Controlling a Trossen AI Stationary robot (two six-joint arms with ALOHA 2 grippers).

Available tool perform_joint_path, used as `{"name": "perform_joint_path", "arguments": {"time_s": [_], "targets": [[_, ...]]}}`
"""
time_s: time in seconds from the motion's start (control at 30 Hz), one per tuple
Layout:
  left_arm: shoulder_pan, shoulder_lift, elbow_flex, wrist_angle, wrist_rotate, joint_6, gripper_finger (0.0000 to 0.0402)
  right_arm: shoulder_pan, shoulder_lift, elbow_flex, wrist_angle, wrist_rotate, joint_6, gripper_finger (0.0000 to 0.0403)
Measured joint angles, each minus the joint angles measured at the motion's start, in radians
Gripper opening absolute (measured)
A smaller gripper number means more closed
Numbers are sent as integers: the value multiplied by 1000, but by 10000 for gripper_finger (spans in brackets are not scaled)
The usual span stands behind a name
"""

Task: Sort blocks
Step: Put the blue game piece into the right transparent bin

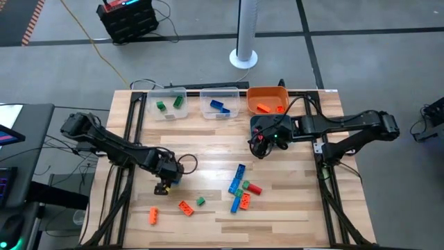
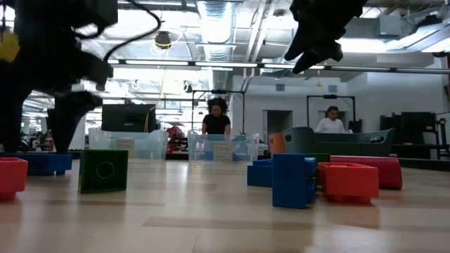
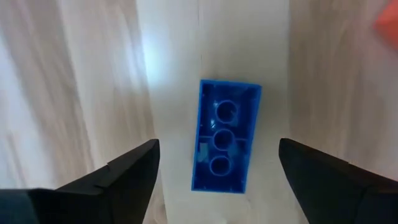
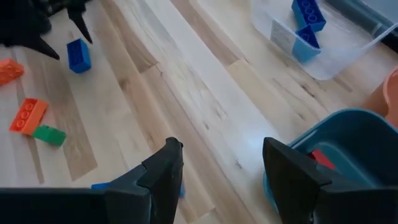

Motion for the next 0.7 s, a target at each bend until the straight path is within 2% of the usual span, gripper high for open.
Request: {"name": "perform_joint_path", "arguments": {"time_s": [0.27, 0.43, 0.63, 0.7], "targets": [[0, 114, 0, 16, -6, 22, 292, 7, 0, 0, -20, 5, 21, 226], [0, 109, 0, 16, -7, 18, 233, 6, 0, 0, -23, 5, 21, 226], [22, 110, 11, -10, -6, 15, 133, 2, 0, 0, -22, 5, 13, 226], [55, 109, 31, -29, -6, 23, 127, -2, 0, 0, -21, 5, 13, 226]]}}
